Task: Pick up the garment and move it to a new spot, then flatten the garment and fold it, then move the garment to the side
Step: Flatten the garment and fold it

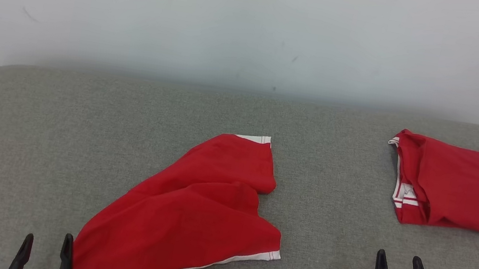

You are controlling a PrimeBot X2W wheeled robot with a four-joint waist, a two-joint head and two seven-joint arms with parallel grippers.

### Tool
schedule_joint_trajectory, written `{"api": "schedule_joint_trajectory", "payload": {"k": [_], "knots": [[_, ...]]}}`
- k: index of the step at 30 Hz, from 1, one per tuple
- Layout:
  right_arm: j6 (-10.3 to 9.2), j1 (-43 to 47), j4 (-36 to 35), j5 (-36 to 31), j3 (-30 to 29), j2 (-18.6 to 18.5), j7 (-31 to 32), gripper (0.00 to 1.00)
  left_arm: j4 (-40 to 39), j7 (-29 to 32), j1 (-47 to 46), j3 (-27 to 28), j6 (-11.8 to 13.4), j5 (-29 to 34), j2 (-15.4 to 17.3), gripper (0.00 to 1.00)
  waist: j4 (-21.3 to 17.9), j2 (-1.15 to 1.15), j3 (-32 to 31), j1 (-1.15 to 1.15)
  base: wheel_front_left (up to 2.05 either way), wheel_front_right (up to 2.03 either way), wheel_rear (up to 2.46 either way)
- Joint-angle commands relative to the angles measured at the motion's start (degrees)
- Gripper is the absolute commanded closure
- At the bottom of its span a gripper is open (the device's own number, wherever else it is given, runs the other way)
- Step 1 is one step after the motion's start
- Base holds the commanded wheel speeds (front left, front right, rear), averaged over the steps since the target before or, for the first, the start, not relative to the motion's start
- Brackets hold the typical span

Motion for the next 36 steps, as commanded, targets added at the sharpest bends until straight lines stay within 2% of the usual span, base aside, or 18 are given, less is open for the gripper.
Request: {"api": "schedule_joint_trajectory", "payload": {"k": [1,28,36], "knots": [[-0.01,0.6,-0.2,-0.4,0.1,0.0,0.1,0.00,0.3,-0.3,1.0,0.1,-0.2,0.7,-0.1,0.00,0.0,0.00,0.0,0.00,0.00,0.00,0.00],[-0.01,0.5,0.3,-0.3,0.5,0.0,0.1,0.00,1.1,-0.3,1.9,1.0,-1.6,0.8,-1.0,0.00,0.2,0.00,-0.1,0.00,0.00,0.00,0.00],[-0.01,0.0,1.7,0.2,2.0,0.0,1.5,0.00,4.8,0.7,4.0,-1.3,-3.5,0.3,-0.7,0.00,0.1,0.00,0.6,0.00,0.00,0.00,0.00]]}}
